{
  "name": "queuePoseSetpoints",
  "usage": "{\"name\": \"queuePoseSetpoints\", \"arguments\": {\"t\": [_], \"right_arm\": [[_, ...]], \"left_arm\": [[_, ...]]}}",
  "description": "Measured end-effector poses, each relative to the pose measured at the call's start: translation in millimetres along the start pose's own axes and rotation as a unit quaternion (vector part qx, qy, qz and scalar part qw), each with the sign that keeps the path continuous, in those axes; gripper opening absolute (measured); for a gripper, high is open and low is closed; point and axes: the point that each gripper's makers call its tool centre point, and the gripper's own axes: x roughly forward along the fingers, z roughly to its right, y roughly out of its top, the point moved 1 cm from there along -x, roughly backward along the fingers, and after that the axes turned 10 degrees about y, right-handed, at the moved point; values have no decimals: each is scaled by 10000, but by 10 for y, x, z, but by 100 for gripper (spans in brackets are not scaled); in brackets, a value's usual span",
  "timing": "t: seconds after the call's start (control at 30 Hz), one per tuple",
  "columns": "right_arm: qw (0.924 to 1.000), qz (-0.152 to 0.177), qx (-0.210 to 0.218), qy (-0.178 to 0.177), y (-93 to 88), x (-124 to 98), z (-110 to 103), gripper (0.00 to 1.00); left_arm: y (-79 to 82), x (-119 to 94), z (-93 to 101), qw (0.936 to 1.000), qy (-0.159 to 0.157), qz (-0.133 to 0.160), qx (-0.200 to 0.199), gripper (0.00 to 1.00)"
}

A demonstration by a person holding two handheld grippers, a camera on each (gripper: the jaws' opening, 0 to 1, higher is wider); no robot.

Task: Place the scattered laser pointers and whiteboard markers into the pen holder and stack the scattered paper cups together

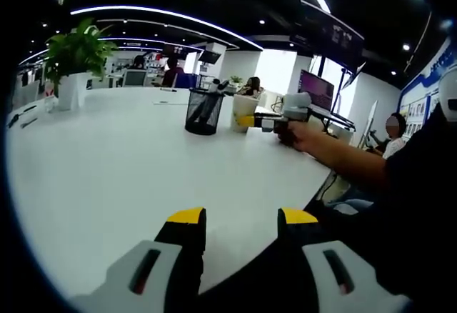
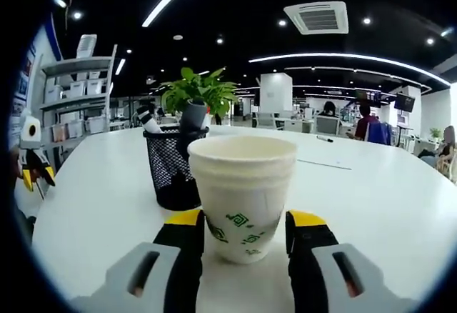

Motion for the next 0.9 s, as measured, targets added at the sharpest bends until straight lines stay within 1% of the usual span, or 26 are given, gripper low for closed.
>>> {"name": "queuePoseSetpoints", "arguments": {"t": [0.1, 0.2, 0.8, 0.87, 0.9], "right_arm": [[10000, 6, -2, -3, 2, 0, 1, 55], [9999, -11, -22, -97, -7, -10, 34, 59], [9993, -80, -254, -255, -13, 2, 73, 64], [9993, -99, -236, -264, -16, 4, 80, 65], [9994, -74, -159, -294, -9, -6, 91, 65]], "left_arm": [[-1, 0, 2, 10000, 0, -3, 3, 41], [-13, -7, 10, 10000, 12, -17, 10, 41], [-12, -33, 41, 10000, 7, 11, 21, 41], [0, -38, 42, 10000, 12, 30, 28, 41], [8, -42, 43, 10000, 13, 43, 28, 41]]}}
